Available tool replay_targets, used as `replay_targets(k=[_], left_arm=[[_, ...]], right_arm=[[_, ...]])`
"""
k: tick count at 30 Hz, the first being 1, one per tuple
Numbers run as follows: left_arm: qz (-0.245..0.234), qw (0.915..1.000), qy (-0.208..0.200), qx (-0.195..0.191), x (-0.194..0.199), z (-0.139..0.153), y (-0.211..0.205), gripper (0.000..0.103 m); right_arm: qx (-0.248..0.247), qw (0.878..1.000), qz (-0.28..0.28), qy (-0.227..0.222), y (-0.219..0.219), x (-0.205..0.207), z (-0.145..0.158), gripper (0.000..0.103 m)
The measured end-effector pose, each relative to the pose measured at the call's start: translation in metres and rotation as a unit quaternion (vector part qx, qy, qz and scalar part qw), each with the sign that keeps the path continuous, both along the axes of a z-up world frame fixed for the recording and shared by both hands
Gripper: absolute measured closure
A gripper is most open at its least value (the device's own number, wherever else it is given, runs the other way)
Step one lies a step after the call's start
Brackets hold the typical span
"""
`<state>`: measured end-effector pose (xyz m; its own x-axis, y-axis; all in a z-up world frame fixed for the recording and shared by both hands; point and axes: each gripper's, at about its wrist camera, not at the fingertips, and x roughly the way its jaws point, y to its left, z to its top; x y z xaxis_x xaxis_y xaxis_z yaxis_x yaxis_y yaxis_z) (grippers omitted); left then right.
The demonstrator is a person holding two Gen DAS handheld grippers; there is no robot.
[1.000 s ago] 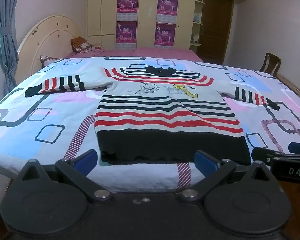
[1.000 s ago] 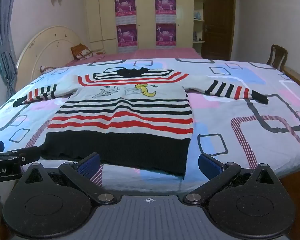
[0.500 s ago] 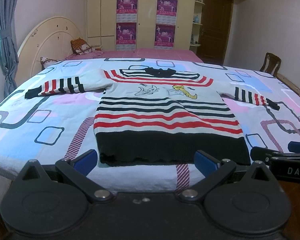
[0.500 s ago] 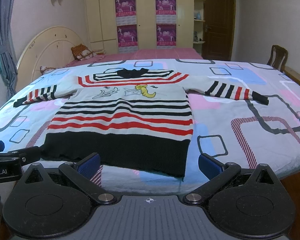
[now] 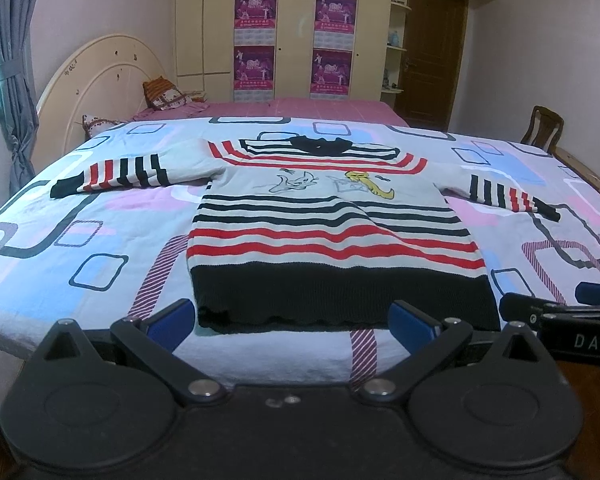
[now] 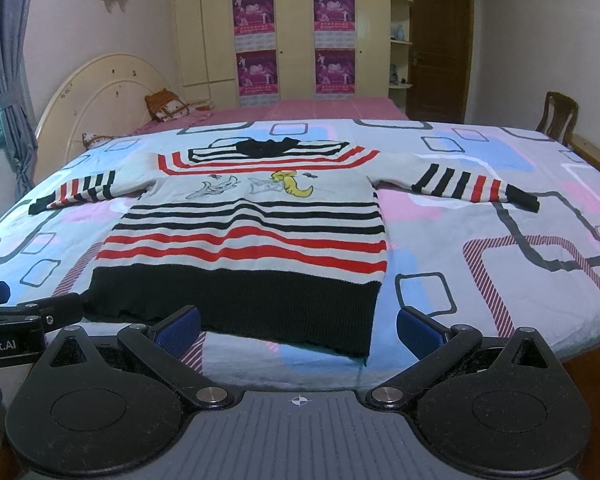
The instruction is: Fold small clothes
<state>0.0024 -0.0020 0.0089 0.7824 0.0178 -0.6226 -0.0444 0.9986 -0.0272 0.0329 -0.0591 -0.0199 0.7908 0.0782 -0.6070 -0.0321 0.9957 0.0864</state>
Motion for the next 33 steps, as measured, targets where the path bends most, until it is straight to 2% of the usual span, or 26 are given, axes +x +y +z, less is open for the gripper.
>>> replay_targets(k=[33], left_arm=[[0.002, 1.0, -0.001, 0.003, -0.0004, 0.0017, -0.0052, 0.0]], right_arm=[[0.0, 1.0, 0.003, -0.004, -0.0027, -0.0007, 0.0023, 0.0]])
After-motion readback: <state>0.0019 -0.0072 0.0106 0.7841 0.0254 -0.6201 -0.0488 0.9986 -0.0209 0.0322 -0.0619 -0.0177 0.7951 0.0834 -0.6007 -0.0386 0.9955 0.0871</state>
